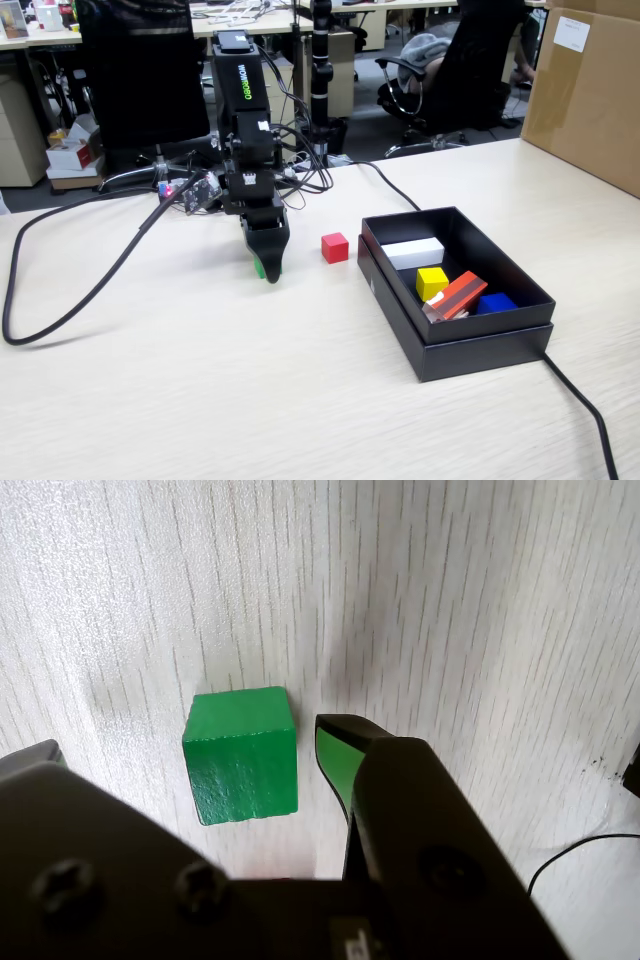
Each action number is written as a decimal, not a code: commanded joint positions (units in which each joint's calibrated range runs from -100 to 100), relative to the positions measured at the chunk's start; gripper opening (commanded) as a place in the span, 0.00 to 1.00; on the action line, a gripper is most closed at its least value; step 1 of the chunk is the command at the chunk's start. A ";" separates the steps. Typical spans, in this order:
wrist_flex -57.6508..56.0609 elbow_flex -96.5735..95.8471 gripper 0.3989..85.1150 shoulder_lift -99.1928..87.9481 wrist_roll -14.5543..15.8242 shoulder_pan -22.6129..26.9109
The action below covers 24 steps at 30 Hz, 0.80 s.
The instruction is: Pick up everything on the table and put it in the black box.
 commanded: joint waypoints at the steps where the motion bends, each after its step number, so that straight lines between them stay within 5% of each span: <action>1: 0.57 1.39 0.56 0.10 0.20 0.00; 7: 0.66 0.75 0.45 0.56 0.15 0.49; 16: 2.04 0.66 0.13 1.24 0.49 0.49; 24: 1.35 1.39 0.07 -2.89 0.44 0.39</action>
